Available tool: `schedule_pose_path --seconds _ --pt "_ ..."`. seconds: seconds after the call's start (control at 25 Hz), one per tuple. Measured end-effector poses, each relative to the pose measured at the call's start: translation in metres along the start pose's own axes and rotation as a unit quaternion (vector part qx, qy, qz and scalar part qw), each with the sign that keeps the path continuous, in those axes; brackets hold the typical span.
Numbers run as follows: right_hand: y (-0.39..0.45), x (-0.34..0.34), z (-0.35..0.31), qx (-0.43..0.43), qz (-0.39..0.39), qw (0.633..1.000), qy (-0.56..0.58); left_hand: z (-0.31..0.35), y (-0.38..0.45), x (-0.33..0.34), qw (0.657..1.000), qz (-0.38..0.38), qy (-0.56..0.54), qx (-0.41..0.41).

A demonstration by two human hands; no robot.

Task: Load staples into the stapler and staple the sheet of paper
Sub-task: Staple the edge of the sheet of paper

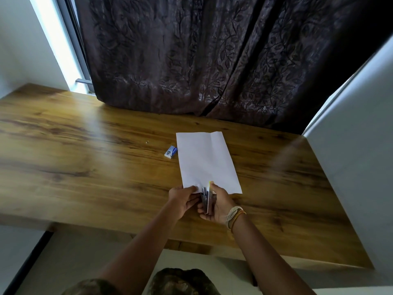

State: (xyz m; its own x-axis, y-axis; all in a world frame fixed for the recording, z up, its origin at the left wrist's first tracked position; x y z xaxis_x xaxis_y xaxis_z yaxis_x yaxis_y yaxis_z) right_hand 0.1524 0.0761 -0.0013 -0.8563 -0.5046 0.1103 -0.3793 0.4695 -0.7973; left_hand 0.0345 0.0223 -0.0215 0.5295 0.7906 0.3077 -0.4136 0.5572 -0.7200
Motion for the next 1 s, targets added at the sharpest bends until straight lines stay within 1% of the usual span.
schedule_pose_path --seconds 0.2,0.36,0.44,0.6,0.84,0.92,1.0 --pt "0.003 -0.005 -0.003 -0.001 -0.059 0.996 0.065 0.001 -0.002 -0.001 1.000 -0.012 0.000 -0.001" --pt "0.014 -0.004 0.008 -0.012 -0.061 0.981 0.184 0.002 -0.005 -0.001 1.000 -0.021 0.012 -0.004" --pt "0.015 -0.004 0.010 -0.017 -0.057 0.976 0.210 0.002 -0.005 -0.001 1.000 -0.020 0.011 -0.005" --pt "0.013 -0.005 0.009 -0.016 -0.051 0.977 0.207 0.001 -0.003 -0.002 1.000 -0.022 0.005 -0.008" --pt "0.015 0.000 0.010 -0.043 0.023 0.982 0.182 0.001 -0.002 -0.001 0.999 -0.027 -0.014 -0.017" --pt "0.014 0.000 0.010 -0.049 0.027 0.981 0.185 0.000 -0.001 -0.001 0.999 -0.035 -0.015 -0.019" --pt "0.013 -0.001 0.011 -0.048 0.009 0.982 0.185 0.000 0.000 -0.001 0.999 -0.039 -0.014 -0.019"
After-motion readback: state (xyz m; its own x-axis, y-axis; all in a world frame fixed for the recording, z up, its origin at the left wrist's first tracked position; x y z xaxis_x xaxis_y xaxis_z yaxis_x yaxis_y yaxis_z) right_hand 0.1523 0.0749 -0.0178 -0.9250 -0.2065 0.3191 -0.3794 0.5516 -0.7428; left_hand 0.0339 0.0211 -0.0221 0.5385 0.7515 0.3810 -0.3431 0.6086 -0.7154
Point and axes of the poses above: each hand's wrist, its own y-axis towards the middle knuckle, its own x-axis out of the palm, z = x × y, the point moved 2 cm from there along y, towards the middle knuckle, and after that the axes turned 3 degrees about z, right-handed, at the moved point
